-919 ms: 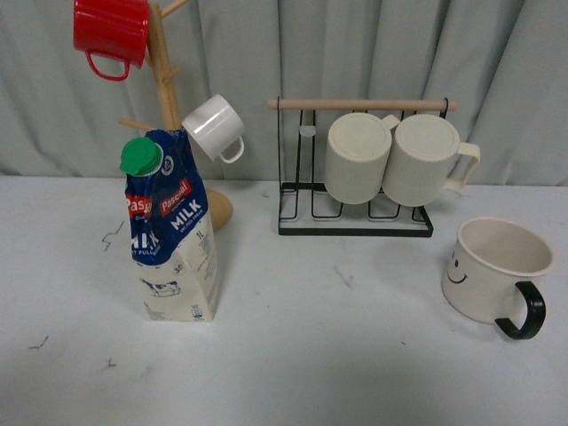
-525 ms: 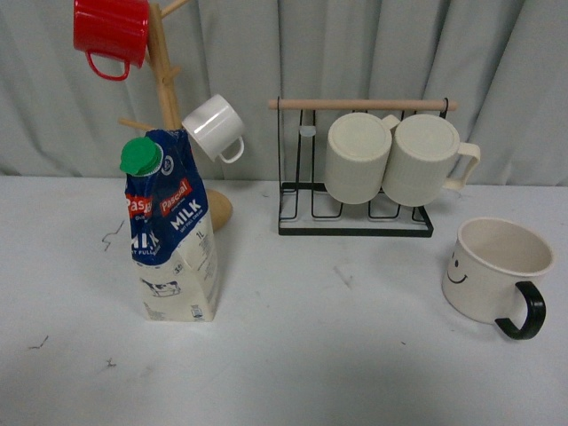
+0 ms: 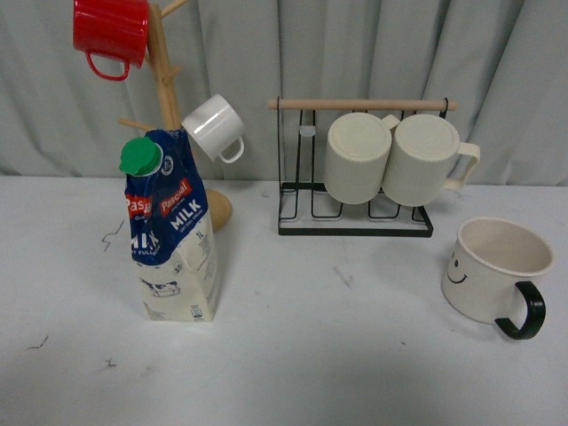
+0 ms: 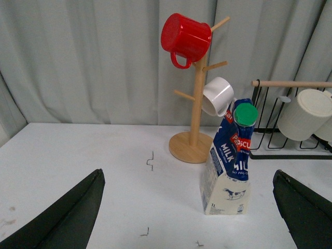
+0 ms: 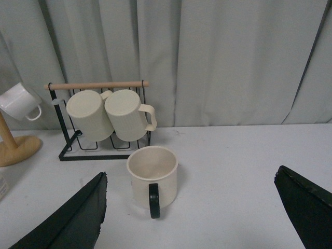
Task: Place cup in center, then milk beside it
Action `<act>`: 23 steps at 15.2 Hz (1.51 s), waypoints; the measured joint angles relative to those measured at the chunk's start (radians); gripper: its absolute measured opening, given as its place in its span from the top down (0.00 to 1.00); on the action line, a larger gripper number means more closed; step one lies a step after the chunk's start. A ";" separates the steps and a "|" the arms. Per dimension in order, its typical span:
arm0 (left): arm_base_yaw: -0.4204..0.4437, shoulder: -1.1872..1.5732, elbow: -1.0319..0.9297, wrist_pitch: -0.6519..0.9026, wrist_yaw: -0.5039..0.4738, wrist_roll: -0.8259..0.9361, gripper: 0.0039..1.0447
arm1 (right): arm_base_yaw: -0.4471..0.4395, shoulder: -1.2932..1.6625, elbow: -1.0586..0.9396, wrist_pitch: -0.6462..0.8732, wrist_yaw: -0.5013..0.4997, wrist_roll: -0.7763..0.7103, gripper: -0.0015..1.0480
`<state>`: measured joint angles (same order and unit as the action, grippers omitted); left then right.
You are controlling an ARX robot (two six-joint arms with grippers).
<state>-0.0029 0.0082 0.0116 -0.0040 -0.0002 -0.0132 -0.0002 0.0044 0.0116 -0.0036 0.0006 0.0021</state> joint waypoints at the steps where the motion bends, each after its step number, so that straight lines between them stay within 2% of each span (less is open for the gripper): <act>1: 0.000 0.000 0.000 0.000 0.000 0.000 0.06 | 0.000 0.000 0.000 0.000 0.000 0.000 0.06; 16: 0.000 0.000 0.000 0.000 0.000 0.000 0.06 | -0.001 0.000 0.000 -0.005 -0.005 0.000 0.06; 17: 0.000 0.000 0.000 0.000 0.000 0.000 0.06 | -0.044 0.042 0.009 -0.026 -0.103 -0.018 0.06; 20: 0.000 0.000 0.000 0.000 0.000 0.000 0.06 | -0.171 0.375 0.098 0.269 -0.210 -0.015 0.06; 23: 0.000 0.000 0.000 0.000 0.000 0.000 0.06 | -0.233 0.844 0.304 0.581 -0.180 0.070 0.06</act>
<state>-0.0029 0.0082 0.0116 -0.0040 -0.0002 -0.0132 -0.2329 0.8486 0.3157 0.5770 -0.1799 0.0719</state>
